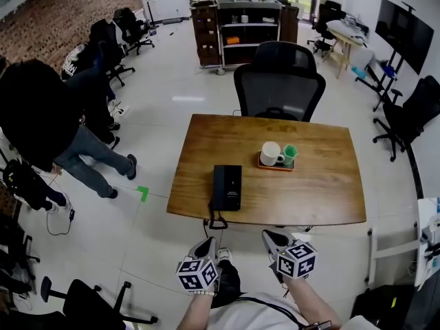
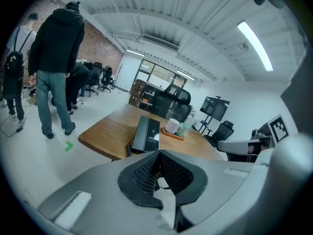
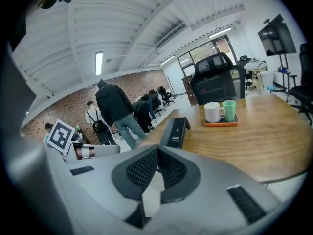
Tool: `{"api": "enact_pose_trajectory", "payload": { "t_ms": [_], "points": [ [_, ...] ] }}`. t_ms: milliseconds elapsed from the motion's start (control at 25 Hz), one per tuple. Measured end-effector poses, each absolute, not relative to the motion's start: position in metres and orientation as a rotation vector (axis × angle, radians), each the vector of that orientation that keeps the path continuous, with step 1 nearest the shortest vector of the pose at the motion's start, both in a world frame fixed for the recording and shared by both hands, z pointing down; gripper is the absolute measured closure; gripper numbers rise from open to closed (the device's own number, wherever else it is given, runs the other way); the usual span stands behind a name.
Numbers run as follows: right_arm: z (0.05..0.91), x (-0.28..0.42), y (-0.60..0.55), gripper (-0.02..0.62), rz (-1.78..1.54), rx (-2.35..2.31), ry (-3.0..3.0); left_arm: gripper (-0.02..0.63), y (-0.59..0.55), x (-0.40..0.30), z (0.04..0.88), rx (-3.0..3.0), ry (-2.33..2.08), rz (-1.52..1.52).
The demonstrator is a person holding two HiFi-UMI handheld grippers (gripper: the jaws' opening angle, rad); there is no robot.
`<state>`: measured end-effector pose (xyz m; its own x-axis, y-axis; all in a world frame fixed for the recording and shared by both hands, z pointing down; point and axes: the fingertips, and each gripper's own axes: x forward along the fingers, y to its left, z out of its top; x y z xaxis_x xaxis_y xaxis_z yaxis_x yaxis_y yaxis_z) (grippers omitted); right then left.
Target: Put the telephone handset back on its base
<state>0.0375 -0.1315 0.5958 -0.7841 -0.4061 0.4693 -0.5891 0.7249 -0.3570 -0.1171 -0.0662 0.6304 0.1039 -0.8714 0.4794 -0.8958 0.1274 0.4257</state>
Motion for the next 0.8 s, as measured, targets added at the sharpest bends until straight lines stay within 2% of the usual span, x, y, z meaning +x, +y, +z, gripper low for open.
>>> {"api": "enact_pose_trajectory", "payload": {
  "t_ms": [800],
  "points": [
    [0.585,0.099,-0.092,0.592,0.63,0.802,-2.596,0.604,-0.034,-0.051,0.614,1.769,-1.769,0.06]
  ]
}}
